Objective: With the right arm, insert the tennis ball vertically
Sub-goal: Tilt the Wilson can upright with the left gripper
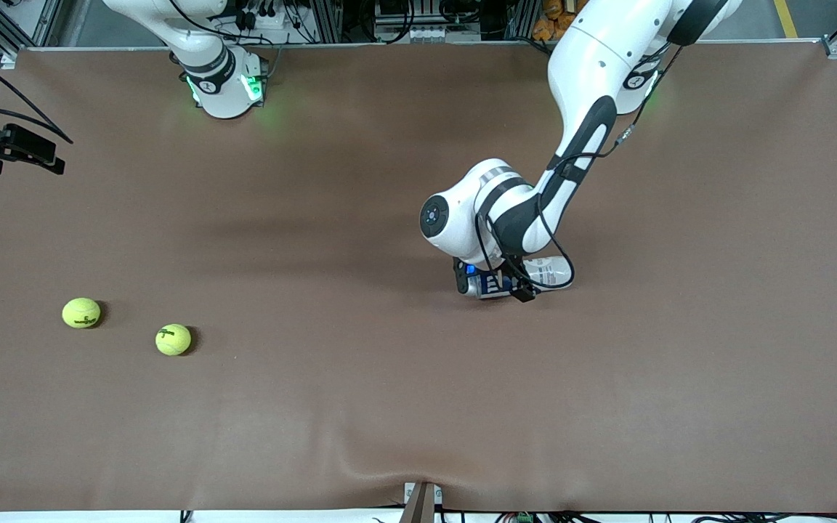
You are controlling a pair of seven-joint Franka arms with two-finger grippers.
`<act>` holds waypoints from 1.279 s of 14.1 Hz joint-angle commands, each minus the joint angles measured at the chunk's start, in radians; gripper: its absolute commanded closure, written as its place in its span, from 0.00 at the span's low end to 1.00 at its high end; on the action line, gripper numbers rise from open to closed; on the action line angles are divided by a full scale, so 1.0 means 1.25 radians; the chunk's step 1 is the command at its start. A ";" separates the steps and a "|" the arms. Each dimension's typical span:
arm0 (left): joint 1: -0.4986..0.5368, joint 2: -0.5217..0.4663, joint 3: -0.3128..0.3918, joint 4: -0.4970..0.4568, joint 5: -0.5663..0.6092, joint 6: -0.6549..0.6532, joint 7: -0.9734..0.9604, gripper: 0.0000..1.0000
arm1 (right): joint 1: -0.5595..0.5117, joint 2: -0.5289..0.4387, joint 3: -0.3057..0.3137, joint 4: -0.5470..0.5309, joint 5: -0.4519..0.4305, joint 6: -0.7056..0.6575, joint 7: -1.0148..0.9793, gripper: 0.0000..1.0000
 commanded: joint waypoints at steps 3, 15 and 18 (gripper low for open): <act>-0.007 0.033 0.005 0.013 0.020 -0.014 -0.011 0.00 | -0.020 -0.006 0.007 -0.005 0.013 -0.007 -0.009 0.00; -0.003 0.055 0.005 0.017 0.047 -0.006 -0.010 0.00 | -0.033 -0.005 0.007 -0.004 0.013 -0.010 -0.032 0.00; -0.002 0.057 0.005 0.017 0.047 -0.005 -0.021 0.00 | -0.031 -0.003 0.007 -0.004 0.013 -0.007 -0.032 0.00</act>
